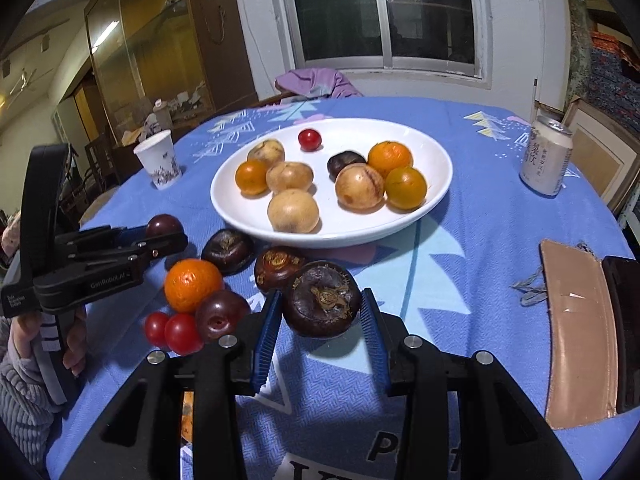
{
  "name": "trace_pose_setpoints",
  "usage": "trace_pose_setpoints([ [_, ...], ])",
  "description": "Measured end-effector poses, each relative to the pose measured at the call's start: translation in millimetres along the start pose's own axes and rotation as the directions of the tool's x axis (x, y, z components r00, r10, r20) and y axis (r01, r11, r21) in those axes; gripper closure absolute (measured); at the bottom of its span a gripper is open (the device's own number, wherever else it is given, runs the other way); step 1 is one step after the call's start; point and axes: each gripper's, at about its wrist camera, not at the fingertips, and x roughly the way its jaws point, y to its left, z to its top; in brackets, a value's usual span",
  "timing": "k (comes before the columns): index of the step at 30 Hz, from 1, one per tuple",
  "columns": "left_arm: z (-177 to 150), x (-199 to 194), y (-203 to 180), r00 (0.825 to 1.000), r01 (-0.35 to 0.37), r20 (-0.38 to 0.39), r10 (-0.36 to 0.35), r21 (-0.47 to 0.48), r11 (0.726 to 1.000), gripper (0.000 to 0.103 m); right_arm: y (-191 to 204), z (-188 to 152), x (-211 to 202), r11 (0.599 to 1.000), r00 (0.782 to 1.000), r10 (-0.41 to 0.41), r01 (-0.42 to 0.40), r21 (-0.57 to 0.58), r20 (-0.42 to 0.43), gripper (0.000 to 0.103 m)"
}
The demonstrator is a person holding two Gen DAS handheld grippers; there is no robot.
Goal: Organize fruits
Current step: 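Carry both fruits onto the white plate and open both tools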
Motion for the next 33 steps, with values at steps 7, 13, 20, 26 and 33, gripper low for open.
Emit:
trace_pose_setpoints([
  [7,22.2,-18.0,-0.4,0.998,0.041,0.039,-0.039,-0.036,0.999,0.063,-20.6,27.5,-16.6,0.996,0.997,0.037,-0.043,0.084,0.064,0.062],
  [13,71.5,-0.7,-15.2,0.999,0.021,0.040,-0.020,-0.015,1.000,0.063,-19.9,81.8,2.0,0.998,0.998,0.005,-0.010,0.065,0.069,0.062],
  [20,115.7,48.5,-31.6,1.000,0.014,0.012,-0.014,0.018,1.000,0.063,-19.2,135.9,59.6,0.998,1.000,-0.008,0.006,0.061,0.022,0.062],
  [26,130.6,93.2,-40.6,0.999,0.025,-0.036,-0.023,0.061,0.998,0.063,-31.0,174.7,124.3,0.995,0.997,-0.006,0.013,0.095,-0.071,0.062],
  [33,143.1,114.6,-53.3,0.999,0.039,-0.040,-0.035,0.103,0.994,0.061,-41.0,173.2,178.0,0.991,0.983,-0.021,0.044,0.123,-0.183,0.062],
])
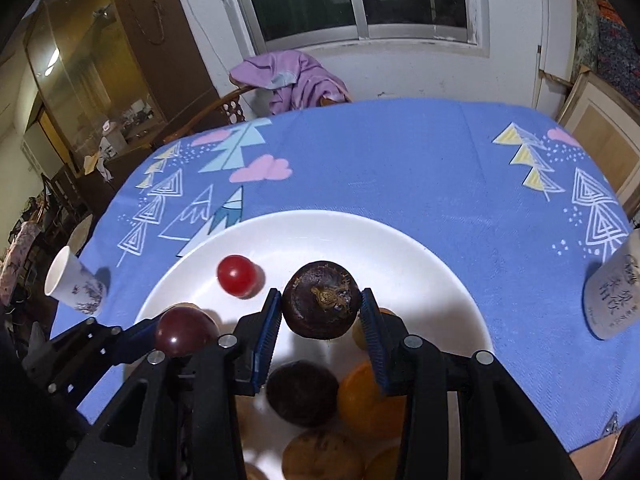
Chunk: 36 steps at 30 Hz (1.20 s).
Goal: Organize fruits
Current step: 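Carry both fruits onto the white plate and open both tools, then withdraw both open tools toward the remaining fruits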
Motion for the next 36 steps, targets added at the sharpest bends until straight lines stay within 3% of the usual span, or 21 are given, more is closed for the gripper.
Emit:
trace_pose_setpoints([
  [1,1.3,1.3,-2.0,1.000,0.001,0.001,-0.001,0.003,1.000,0.059,-0.9,-1.1,1.6,1.000,1.000,0.003,-0.002,0.008,-0.001,0.062],
  [3,2.2,3.0,-5.3,1.000,-0.012,0.013,0.011,0.007,1.000,0.043,-3.6,-1.3,-1.3,1.000,1.000,0.002,-0.002,0.026,0.010,0.055],
  [5,1.8,2.1,-6.5,0.999,-0.031,0.026,0.031,0.006,0.999,0.034,-8.0,-2.2,-8.3,0.999,0.999,0.013,-0.014,0.045,0.031,0.051],
  [10,-3.5,-16.9,0.1,0.999,-0.028,0.041,0.029,-0.026,0.999,0.034,-12.6,-11.7,-39.3,0.998,0.997,0.020,-0.024,0.051,0.078,0.049],
  [15,-23.6,-61.8,19.0,0.997,-0.026,0.071,0.033,-0.096,0.995,0.029,-15.5,-43.5,-82.3,0.995,0.989,0.064,-0.073,0.064,0.131,0.042],
  [19,-61.8,-102.8,30.4,0.994,-0.025,0.097,0.040,-0.151,0.988,0.023,-13.0,-94.9,-123.4,0.995,0.980,0.078,-0.089,0.054,0.181,0.041],
  [24,-131.8,-134.7,33.0,0.996,0.005,0.091,0.014,-0.201,0.980,0.021,-13.8,-162.6,-157.4,0.990,0.968,0.097,-0.117,0.073,0.232,0.029],
  [29,-173.9,-146.9,20.3,0.996,-0.026,0.077,0.040,-0.172,0.985,0.021,-18.1,-216.7,-166.8,0.989,0.964,0.088,-0.114,0.094,0.251,0.029],
  [36,-194.6,-148.6,-7.4,0.992,-0.106,0.068,0.110,-0.049,0.993,0.021,-25.7,-225.9,-163.9,0.986,0.967,0.070,-0.104,0.129,0.244,0.029],
])
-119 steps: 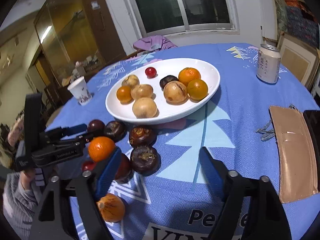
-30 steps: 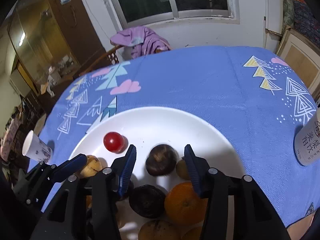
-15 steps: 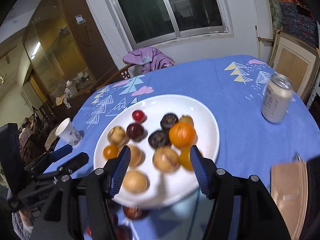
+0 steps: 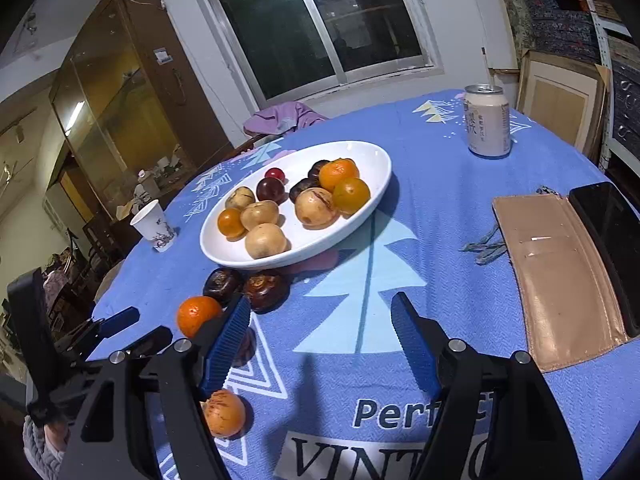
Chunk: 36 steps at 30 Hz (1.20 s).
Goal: Organize fruits
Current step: 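Withdraw both open tools toward the remaining fruits, then grasp a red tomato with the left tool while the right tool grasps a speckled orange fruit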
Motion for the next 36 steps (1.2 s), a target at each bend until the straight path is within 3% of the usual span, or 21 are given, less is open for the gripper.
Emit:
trace_pose_setpoints([
  [10,-5.3,3.5,-4.5,0.999,0.017,-0.042,-0.016,0.026,1.000,0.021,3.1,-1.7,4.2,1.000,1.000,-0.003,0.003,-0.014,-0.015,0.029],
  [18,-8.7,7.5,5.5,0.997,0.019,-0.077,-0.020,-0.019,1.000,0.011,19.8,-14.2,0.3,0.995,0.998,0.045,-0.049,-0.089,-0.041,0.029],
  [24,-12.1,7.7,-9.1,0.995,0.051,-0.092,-0.046,0.052,0.997,0.011,27.7,-24.8,-2.2,0.989,0.993,0.088,-0.096,-0.112,-0.075,0.029],
  [25,-12.6,6.7,-13.2,0.994,0.061,-0.090,-0.054,0.071,0.996,0.013,27.3,-26.1,-2.4,0.989,0.992,0.095,-0.104,-0.106,-0.081,0.029],
  [27,-13.1,6.1,-19.3,0.994,0.078,-0.090,-0.069,0.096,0.992,0.029,27.9,-27.9,-4.0,0.988,0.991,0.101,-0.110,-0.105,-0.083,0.029],
  [30,-13.5,7.5,-20.6,0.987,0.131,-0.103,-0.121,0.092,0.987,0.046,29.8,-30.2,-6.0,0.987,0.991,0.104,-0.113,-0.114,-0.085,0.029],
  [34,-14.1,8.5,-20.1,0.981,0.167,-0.114,-0.157,0.080,0.983,0.050,30.2,-32.0,-5.6,0.986,0.990,0.104,-0.115,-0.117,-0.094,0.029],
  [36,-14.7,8.2,-21.7,0.977,0.186,-0.118,-0.176,0.083,0.979,0.061,30.1,-32.4,-5.3,0.986,0.990,0.105,-0.117,-0.117,-0.098,0.029],
])
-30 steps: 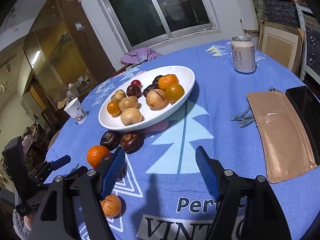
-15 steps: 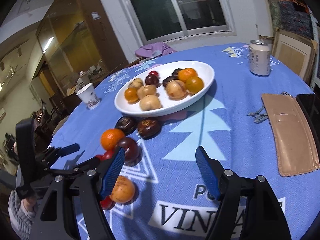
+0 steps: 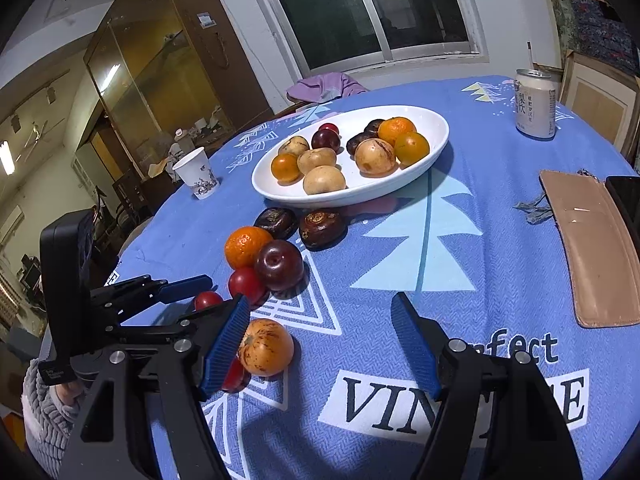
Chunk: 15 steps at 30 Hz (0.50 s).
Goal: Organize fruits
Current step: 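Grasp a red tomato with the left tool while the right tool grasps a speckled orange fruit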
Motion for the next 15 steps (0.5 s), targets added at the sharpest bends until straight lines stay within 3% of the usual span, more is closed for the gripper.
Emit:
trace_pose_setpoints([
  [6,-5.3,-0.8,-3.1,1.000,0.019,-0.021,-0.019,0.006,1.000,0.066,3.7,-1.6,2.7,1.000,1.000,0.009,-0.010,-0.019,-0.020,0.029],
  [9,-9.3,-6.3,2.5,1.000,0.023,-0.017,-0.024,-0.020,1.000,0.075,7.7,-2.5,6.1,0.999,0.999,0.021,-0.022,-0.036,-0.037,0.029],
  [15,-12.9,-8.7,5.4,0.999,0.025,-0.024,-0.026,-0.031,0.999,0.076,20.8,-7.1,13.6,0.994,0.997,0.027,-0.035,-0.106,-0.074,0.030],
])
